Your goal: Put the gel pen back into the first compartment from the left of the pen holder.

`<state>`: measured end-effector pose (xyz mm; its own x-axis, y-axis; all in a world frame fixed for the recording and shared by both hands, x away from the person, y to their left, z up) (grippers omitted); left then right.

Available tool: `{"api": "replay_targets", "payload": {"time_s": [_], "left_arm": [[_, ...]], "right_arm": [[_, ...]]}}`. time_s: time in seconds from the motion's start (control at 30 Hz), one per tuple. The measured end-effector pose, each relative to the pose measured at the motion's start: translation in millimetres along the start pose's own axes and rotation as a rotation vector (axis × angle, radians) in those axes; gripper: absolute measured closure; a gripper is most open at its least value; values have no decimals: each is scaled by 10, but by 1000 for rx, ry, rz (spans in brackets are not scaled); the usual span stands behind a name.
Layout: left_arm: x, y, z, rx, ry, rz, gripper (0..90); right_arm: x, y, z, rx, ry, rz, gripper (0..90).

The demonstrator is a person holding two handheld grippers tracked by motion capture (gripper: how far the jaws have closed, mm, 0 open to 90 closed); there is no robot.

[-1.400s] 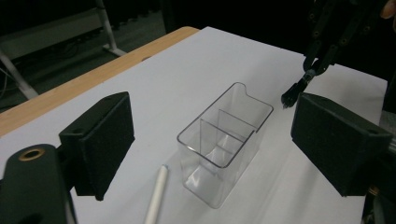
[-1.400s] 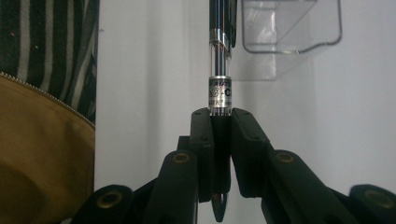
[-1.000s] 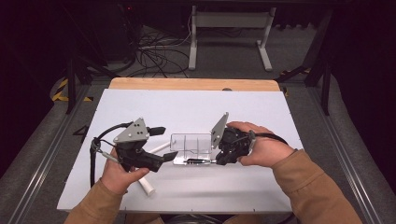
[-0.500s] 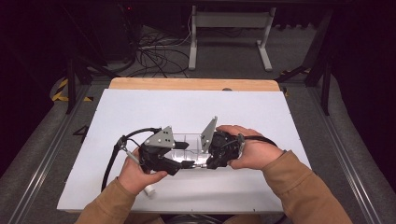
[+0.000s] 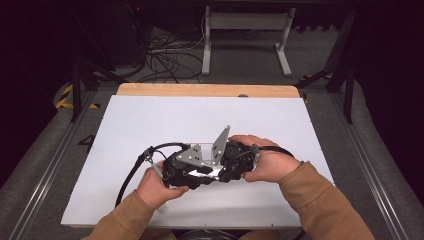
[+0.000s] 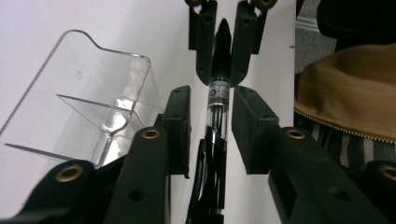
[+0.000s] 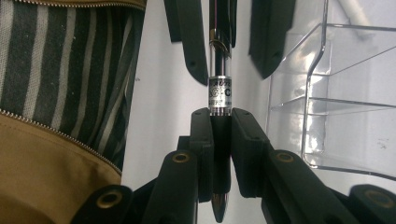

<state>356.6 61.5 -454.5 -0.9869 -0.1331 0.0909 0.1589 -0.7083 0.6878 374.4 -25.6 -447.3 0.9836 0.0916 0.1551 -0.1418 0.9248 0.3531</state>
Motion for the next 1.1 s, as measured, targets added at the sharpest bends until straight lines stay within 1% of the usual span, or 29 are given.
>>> {"api": "replay_targets", "payload": {"time_s": [0.07,0.13,0.17,0.2,0.23,0.27,0.33,0.37,0.43,0.47,0.5,0.53,0.63,0.7,0.83,0.87,0.9,0.93,0.97,1.0,1.03,1.07,1.1], "left_arm": [[5,-12,-22,-23,-4,-8,735],[9,-24,-48,-44,-4,-10,771],[14,-30,-65,-50,-8,-11,772],[2,-35,-71,-60,2,-16,774],[6,-39,-87,-63,-4,-15,776],[-1,-43,-89,-71,2,-22,776],[6,-52,-99,-77,-6,-12,776],[4,-53,-103,-77,-7,-15,776],[5,-64,-108,-90,4,-10,778],[5,-61,-119,-86,-1,-17,779],[5,-61,-123,-87,3,-17,780],[13,-68,-123,-96,1,-12,781],[13,-68,-129,-99,3,-17,783],[23,-69,-141,-101,-6,-23,787],[11,-79,-137,-117,11,-32,793],[22,-88,-134,-125,7,-24,794],[18,-85,-133,-127,10,-32,795],[22,-92,-130,-133,12,-28,796],[15,-100,-123,-139,19,-29,796],[7,-101,-116,-137,22,-30,797],[2,-104,-107,-135,22,-26,797],[-4,-103,-96,-130,21,-26,797],[-12,-99,-78,-122,23,-26,797]], "right_arm": [[-3,2,5,0,2,-5,801],[6,4,6,2,-5,3,801],[7,7,2,5,-4,6,801],[5,9,1,6,0,8,802],[2,10,0,4,1,9,802],[-3,12,-2,6,4,9,802],[-4,14,0,5,4,6,802],[0,18,1,11,2,7,803],[4,21,7,17,5,3,802],[3,25,8,20,6,1,803],[17,33,1,30,2,16,803],[-6,22,9,16,12,0,803],[-9,24,5,18,13,-2,803],[-10,22,5,18,14,-1,802],[-14,20,-12,25,18,-3,800],[-14,19,-17,30,20,-1,798],[-17,19,-22,37,19,-5,795],[-15,21,-19,45,13,-12,789],[-11,18,-13,50,8,-10,756],[-5,16,-6,61,-3,-15,697],[12,15,3,77,-23,-25,650],[33,19,20,102,-40,-36,626],[42,5,44,116,-47,-47,597]]}}
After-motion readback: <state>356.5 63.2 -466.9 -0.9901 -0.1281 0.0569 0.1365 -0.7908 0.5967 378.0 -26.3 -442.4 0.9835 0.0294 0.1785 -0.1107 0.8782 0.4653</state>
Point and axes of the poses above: each handheld gripper's, and its own axes: z roughly backward along the jaws, y roughly out of its top, x roughly to its right, the point moved 9 cm from there along -z, roughly forward along the jaws, and after that the axes turned 9 degrees about -y, right-handed, at the moved point
